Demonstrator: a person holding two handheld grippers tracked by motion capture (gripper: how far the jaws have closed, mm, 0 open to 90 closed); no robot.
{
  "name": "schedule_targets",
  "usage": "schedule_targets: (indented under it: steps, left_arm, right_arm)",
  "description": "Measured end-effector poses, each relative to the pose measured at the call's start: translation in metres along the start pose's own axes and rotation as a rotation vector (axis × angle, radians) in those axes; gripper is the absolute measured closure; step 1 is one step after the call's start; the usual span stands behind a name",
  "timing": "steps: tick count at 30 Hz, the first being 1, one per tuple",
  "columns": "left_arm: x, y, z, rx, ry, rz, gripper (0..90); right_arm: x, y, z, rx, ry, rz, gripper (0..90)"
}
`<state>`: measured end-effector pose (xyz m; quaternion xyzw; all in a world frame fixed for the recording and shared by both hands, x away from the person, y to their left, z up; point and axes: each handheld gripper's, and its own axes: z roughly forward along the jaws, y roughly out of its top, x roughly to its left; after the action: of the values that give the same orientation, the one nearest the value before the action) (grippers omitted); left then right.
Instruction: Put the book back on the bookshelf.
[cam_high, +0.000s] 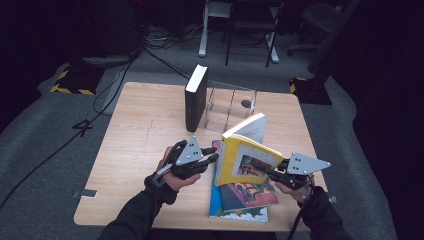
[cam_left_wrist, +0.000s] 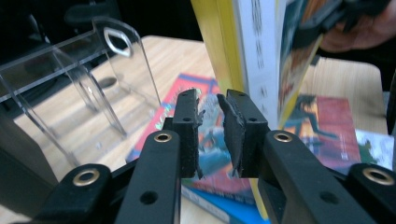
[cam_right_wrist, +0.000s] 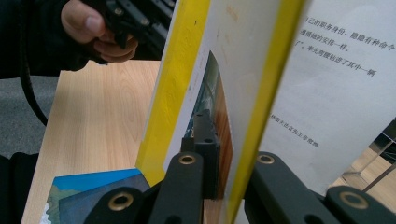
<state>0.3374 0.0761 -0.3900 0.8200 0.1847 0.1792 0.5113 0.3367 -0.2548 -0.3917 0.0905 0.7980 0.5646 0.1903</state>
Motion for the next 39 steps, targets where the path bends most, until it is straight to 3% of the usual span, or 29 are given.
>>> schedule_targets:
  steps: [8, 14, 21, 25, 29, 34, 39]
  left_arm:
    - [-0.012, -0.019, 0.0, 0.069, -0.026, -0.016, 64.7]
    - [-0.022, -0.032, 0.018, 0.104, -0.07, -0.04, 56.9]
    - [-0.031, -0.035, 0.04, 0.12, -0.1, -0.039, 55.5]
    - [-0.031, -0.032, 0.048, 0.082, -0.089, -0.025, 63.9]
    - [-0.027, -0.021, 0.052, 0.046, -0.118, -0.021, 64.3]
    - [-0.029, -0.002, 0.051, 0.012, -0.107, 0.03, 62.4]
    - [-0.032, 0.014, 0.046, -0.047, -0.115, 0.038, 64.9]
  right_arm:
    - [0.003, -0.001, -0.001, -0.008, -0.005, 0.005, 87.8]
    - [0.007, -0.001, -0.002, -0.009, -0.007, 0.006, 87.7]
    - [0.01, -0.001, -0.004, -0.011, -0.007, -0.003, 87.6]
    - [0.011, -0.001, -0.005, -0.011, -0.004, -0.007, 87.2]
    - [0.01, -0.001, -0.008, -0.022, -0.012, -0.022, 85.7]
    - [0.008, -0.002, -0.011, -0.03, -0.025, -0.023, 80.4]
    - [0.005, -0.003, -0.014, -0.033, -0.059, -0.018, 75.3]
